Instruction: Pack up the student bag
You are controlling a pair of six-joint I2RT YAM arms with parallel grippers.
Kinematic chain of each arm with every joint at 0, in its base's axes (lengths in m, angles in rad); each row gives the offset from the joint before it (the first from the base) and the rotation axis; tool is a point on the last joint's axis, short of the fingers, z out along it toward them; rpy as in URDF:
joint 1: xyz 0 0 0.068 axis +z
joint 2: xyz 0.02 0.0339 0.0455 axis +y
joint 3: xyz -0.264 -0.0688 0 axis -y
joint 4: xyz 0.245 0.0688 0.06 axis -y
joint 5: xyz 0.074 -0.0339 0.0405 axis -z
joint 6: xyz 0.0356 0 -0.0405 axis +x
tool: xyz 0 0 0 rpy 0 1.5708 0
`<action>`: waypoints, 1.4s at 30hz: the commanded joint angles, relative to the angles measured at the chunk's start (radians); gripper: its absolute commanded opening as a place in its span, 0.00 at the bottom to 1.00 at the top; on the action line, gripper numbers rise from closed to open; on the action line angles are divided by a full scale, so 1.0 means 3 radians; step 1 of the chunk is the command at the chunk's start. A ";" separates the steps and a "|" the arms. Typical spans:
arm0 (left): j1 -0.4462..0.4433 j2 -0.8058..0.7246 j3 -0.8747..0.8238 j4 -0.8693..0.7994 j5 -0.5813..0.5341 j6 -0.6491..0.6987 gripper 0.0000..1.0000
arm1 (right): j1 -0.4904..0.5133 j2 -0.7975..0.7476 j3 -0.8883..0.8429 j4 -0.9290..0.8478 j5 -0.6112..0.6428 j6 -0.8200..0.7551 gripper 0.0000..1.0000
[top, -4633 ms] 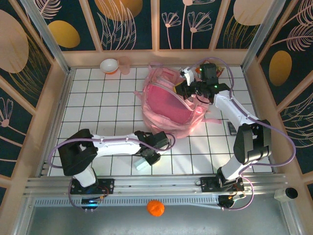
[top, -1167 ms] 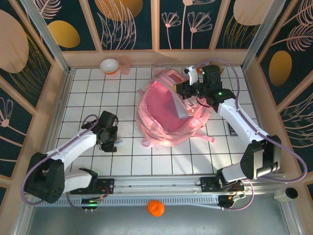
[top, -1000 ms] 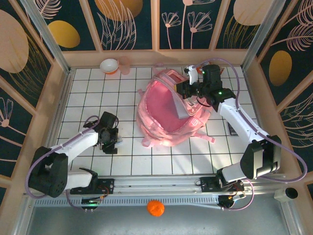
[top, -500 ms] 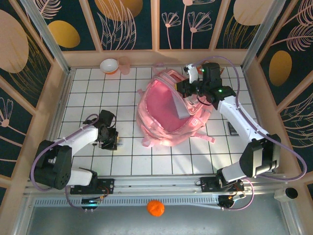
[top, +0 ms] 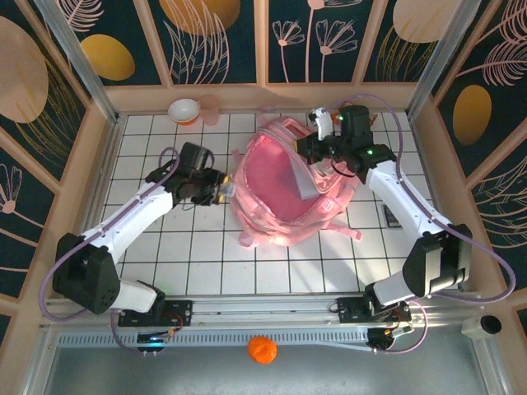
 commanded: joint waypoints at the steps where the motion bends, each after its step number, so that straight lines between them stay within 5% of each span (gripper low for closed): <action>1: -0.0230 0.0147 0.0232 0.0038 -0.0046 0.0341 0.36 | 0.0013 -0.0011 0.0263 0.0435 -0.0106 0.0038 0.00; 7: -0.0565 0.0612 0.0725 0.0212 -0.0054 0.0769 0.38 | 0.0010 0.0029 0.0345 0.0393 -0.0099 0.0013 0.00; 14: -0.0651 0.1062 0.1255 0.0229 -0.0096 0.1194 0.75 | 0.0011 0.0032 0.0383 0.0349 -0.0083 0.0015 0.00; 17: -0.0651 0.0993 0.1218 0.0159 -0.0263 0.1325 0.86 | 0.0012 0.0023 0.0388 0.0318 -0.0089 0.0010 0.00; 26: -0.0145 0.0166 0.0207 0.0684 -0.0442 0.1998 0.90 | 0.0233 -0.0171 0.0178 -0.0462 -0.0358 -0.0917 0.00; 29: 0.0059 -0.0223 -0.0229 0.1261 -0.0391 0.2569 0.83 | 0.0258 -0.0229 0.0080 -0.1024 -0.0370 -0.1489 0.00; 32: 0.0086 -0.0528 -0.0566 0.1715 -0.0595 0.3121 0.80 | 0.0310 -0.0228 -0.0027 -0.1506 0.0037 -0.1985 0.00; 36: 0.0086 -0.0623 -0.0739 0.2111 -0.0425 0.4004 0.81 | 0.0417 -0.0186 -0.0249 -0.2079 0.0661 -0.2676 0.00; 38: 0.0086 -0.0638 -0.0785 0.2271 -0.0092 0.4791 0.83 | 0.0368 -0.0251 -0.0383 -0.2088 0.0833 -0.2865 0.00; 42: 0.0086 -0.0600 -0.0869 0.2007 0.0750 0.6700 0.80 | 0.0269 -0.0497 -0.0520 -0.1957 0.0425 -0.3360 0.00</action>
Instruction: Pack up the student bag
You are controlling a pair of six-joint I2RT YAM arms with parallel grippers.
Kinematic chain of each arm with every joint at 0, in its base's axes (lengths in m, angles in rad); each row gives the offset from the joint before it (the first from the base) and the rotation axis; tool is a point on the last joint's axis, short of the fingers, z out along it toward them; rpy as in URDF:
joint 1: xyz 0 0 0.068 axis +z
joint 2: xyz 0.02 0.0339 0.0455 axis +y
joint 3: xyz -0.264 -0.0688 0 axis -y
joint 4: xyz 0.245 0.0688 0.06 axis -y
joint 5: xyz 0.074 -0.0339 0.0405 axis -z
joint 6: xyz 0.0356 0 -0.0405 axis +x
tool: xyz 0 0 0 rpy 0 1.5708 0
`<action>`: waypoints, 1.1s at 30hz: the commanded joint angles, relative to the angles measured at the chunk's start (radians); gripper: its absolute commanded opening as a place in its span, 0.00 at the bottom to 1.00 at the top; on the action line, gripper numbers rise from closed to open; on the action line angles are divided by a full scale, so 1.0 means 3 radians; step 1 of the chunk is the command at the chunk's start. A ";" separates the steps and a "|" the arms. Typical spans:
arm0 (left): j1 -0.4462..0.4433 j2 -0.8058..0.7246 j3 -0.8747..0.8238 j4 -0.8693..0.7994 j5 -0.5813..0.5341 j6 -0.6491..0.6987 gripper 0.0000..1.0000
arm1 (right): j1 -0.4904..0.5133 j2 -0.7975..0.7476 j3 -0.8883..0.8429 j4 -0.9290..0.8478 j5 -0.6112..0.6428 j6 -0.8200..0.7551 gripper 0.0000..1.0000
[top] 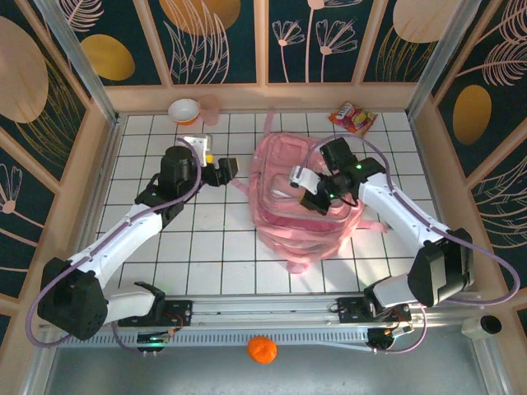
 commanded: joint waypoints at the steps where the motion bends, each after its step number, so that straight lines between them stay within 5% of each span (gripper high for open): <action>1: -0.0010 0.0057 -0.0055 -0.0145 0.0853 0.2185 0.81 | -0.0099 -0.0331 -0.0084 -0.0134 -0.0085 -0.0686 0.00; 5: -0.0010 0.0470 0.0137 -0.0736 0.1003 0.3362 0.83 | -0.0098 -0.0454 -0.0167 -0.0089 -0.0304 -0.1014 0.00; 9: -0.0009 0.0909 0.0327 -0.0757 0.1067 0.3928 0.84 | -0.0067 -0.0456 -0.0172 -0.0276 -0.0316 -0.1240 0.00; 17: -0.0029 0.1758 0.1158 -0.1121 0.1567 0.4262 0.81 | -0.0057 -0.0564 -0.0223 -0.0244 -0.0344 -0.1355 0.00; 24: -0.0112 0.2299 0.1649 -0.1672 0.1563 0.4554 0.77 | -0.0045 -0.0509 -0.0212 -0.0227 -0.0422 -0.1366 0.00; 28: -0.0117 0.2457 0.1800 -0.1850 0.1527 0.4609 0.69 | -0.0045 -0.0503 -0.0179 -0.0225 -0.0404 -0.1373 0.00; 33: -0.0146 0.2560 0.1890 -0.1925 0.1544 0.4589 0.37 | -0.0062 -0.0507 -0.0156 -0.0159 -0.0391 -0.1306 0.00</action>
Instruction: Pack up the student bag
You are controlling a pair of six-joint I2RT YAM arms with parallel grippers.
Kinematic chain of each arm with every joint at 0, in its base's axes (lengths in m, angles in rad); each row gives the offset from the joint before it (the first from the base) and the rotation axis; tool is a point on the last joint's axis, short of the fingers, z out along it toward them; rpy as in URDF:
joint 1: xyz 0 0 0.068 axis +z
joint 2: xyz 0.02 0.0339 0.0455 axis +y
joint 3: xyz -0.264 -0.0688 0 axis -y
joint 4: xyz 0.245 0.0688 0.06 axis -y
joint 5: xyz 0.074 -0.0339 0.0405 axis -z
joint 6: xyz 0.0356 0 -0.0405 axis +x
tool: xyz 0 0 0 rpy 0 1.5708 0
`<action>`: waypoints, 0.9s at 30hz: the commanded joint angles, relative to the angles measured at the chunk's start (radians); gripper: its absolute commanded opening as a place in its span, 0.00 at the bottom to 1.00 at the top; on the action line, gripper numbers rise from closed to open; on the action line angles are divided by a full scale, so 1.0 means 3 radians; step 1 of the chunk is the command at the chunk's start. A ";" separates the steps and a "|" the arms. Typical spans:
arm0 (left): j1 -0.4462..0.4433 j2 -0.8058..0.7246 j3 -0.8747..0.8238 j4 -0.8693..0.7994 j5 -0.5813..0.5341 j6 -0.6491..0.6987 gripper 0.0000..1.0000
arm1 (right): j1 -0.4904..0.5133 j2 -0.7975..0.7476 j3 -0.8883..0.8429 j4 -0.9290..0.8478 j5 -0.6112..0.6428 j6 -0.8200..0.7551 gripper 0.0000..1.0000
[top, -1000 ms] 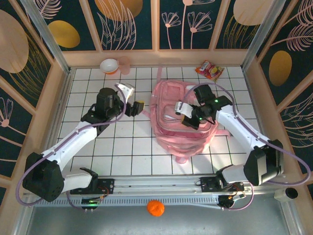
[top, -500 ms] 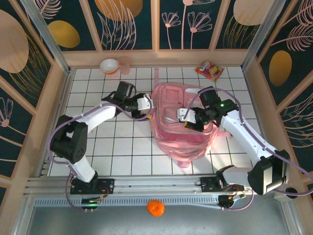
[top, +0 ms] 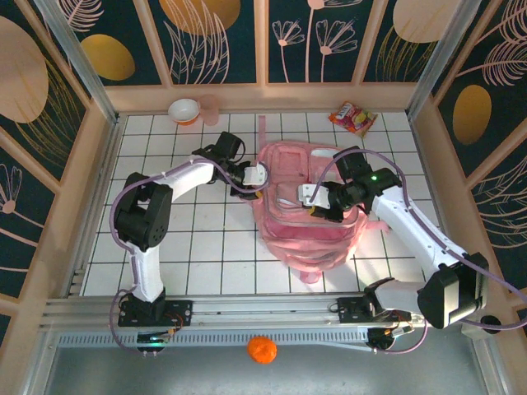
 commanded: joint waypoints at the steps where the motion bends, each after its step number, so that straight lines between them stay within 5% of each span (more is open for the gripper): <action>1: -0.0047 0.0101 0.0102 -0.0257 0.0151 0.0111 0.32 | 0.0024 -0.0051 0.0059 0.0023 -0.0176 0.0007 0.00; 11: -0.0078 -0.0283 -0.0199 -0.0060 -0.0006 -0.0294 0.00 | -0.0028 -0.0044 -0.0055 0.0315 -0.0085 0.0404 0.00; 16: -0.0076 -0.0503 -0.0341 0.0011 -0.0104 -0.0638 0.00 | -0.0004 -0.0061 -0.0161 0.0583 -0.0007 0.0693 0.00; 24: -0.0109 -0.0842 -0.0799 0.0598 -0.0793 -0.1639 0.00 | 0.0164 -0.0143 -0.0436 0.1122 0.0031 0.1272 0.00; 27: -0.0105 -0.0973 -0.0931 0.0679 -0.0768 -0.1639 0.00 | 0.0188 -0.0144 -0.0312 0.1047 0.0043 0.1900 0.39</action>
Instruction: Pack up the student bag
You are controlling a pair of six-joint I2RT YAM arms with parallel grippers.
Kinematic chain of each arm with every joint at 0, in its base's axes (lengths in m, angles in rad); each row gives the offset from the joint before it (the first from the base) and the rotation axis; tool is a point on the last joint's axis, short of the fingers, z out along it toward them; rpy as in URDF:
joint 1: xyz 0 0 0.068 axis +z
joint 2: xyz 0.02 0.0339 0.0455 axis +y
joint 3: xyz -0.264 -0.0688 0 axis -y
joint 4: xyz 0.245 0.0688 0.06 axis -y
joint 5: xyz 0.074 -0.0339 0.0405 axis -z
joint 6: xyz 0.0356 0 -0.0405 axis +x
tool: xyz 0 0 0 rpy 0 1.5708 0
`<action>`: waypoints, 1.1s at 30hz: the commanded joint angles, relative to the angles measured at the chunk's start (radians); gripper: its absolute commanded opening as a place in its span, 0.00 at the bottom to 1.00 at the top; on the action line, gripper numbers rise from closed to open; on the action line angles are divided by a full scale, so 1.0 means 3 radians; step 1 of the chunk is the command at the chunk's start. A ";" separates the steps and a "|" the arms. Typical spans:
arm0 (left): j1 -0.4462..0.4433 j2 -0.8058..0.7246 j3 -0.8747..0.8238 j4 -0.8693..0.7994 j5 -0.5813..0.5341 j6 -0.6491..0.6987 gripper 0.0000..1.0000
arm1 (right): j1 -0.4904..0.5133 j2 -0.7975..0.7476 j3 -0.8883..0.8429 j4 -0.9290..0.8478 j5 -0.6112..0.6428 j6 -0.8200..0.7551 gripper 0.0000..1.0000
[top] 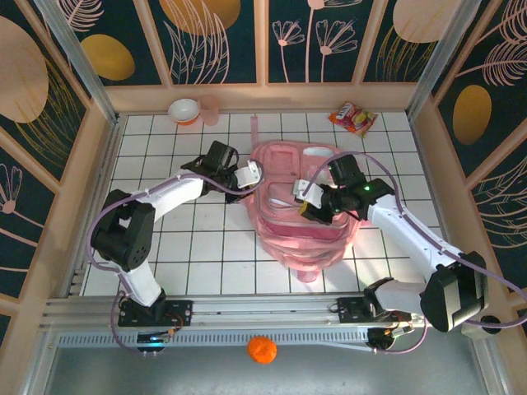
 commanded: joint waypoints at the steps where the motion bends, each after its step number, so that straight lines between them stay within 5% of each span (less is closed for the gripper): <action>1: -0.0018 -0.0212 -0.0085 0.0130 0.0001 -0.0246 0.00 | 0.0072 -0.0098 0.0157 0.0339 0.0183 0.1070 0.47; 6: -0.0020 -0.0210 -0.0005 0.0122 0.0006 -0.0508 0.00 | 0.0479 -0.0290 0.0259 0.0306 0.0536 0.2887 0.58; 11: -0.0021 -0.0268 -0.0045 0.0136 -0.0066 -0.0670 0.00 | 0.0709 -0.0689 -0.0042 0.0368 0.0687 0.4754 0.56; 15: -0.0021 -0.0255 -0.0055 0.0094 -0.0236 -0.0662 0.00 | 0.0901 -0.1223 -0.0832 0.0941 0.0629 0.6563 0.56; 18: -0.0020 -0.0240 -0.0024 0.0045 -0.0285 -0.0689 0.00 | 0.1406 -0.1375 -0.1254 0.1423 0.0998 0.7444 0.58; 24: -0.0020 -0.0286 -0.0054 0.0014 -0.0189 -0.0694 0.00 | 0.1599 -0.0983 -0.1568 0.2007 0.1269 0.7797 0.58; 28: -0.0068 -0.0297 -0.0067 -0.0200 -0.0051 -0.0504 0.00 | 0.1340 -0.0638 -0.1796 0.2787 0.1289 0.7783 0.45; 33: -0.0167 -0.0300 -0.0126 -0.0358 -0.0063 -0.0378 0.00 | 0.0996 -0.0230 -0.1568 0.3076 0.1185 0.7440 0.33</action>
